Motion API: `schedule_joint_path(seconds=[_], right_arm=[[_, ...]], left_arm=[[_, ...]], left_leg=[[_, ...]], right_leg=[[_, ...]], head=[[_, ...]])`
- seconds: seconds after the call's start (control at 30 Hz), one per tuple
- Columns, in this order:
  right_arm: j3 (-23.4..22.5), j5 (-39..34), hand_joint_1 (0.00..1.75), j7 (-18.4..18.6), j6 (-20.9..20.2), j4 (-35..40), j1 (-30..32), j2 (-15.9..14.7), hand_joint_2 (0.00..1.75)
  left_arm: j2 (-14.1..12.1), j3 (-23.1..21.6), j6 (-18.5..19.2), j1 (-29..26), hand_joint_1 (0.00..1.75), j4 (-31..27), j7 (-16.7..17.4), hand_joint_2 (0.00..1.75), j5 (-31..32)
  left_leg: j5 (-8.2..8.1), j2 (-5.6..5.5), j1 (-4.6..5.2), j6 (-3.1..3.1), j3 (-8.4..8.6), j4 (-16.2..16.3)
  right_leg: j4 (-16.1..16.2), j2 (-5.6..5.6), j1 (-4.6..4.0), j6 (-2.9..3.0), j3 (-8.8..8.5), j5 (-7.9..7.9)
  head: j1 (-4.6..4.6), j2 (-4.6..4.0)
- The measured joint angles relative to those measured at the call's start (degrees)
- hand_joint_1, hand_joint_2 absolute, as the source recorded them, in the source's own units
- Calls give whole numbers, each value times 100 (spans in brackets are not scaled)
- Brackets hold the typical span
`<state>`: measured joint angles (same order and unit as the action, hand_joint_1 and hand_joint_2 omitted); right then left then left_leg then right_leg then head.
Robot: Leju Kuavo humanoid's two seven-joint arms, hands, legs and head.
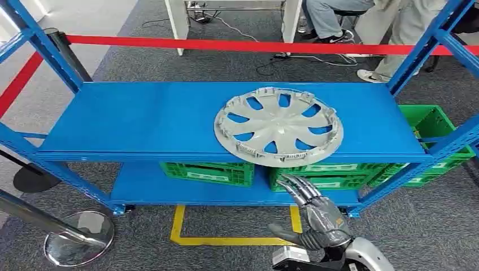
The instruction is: Take the parts from the cabinet and place them on the table.
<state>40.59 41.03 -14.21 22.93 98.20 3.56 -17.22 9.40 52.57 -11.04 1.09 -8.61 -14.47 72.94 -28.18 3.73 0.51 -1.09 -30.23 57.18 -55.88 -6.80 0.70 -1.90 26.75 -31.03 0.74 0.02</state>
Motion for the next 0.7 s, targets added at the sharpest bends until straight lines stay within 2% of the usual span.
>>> schedule_joint_path(seconds=[0.33,0.5,0.7], right_arm=[[11,1790,0,667,951,-313,-262,205,175],[31,2566,0,970,1230,-772,-588,280,175],[66,3173,0,1200,1405,-1358,-959,374,175]], left_arm=[[-212,-197,-72,41,0,175,-393,0,365],[-269,-302,-50,79,0,192,-586,0,553],[-293,-402,83,134,0,192,-909,0,833]], left_leg=[[1,0,0,0,0,0],[2,0,0,2,0,0],[3,0,0,2,0,0]], right_leg=[[-1,-1,-1,0,-2,0],[-2,0,0,0,-3,1],[-2,-1,0,0,-4,4]], head=[[0,0],[-2,0],[-2,0]])
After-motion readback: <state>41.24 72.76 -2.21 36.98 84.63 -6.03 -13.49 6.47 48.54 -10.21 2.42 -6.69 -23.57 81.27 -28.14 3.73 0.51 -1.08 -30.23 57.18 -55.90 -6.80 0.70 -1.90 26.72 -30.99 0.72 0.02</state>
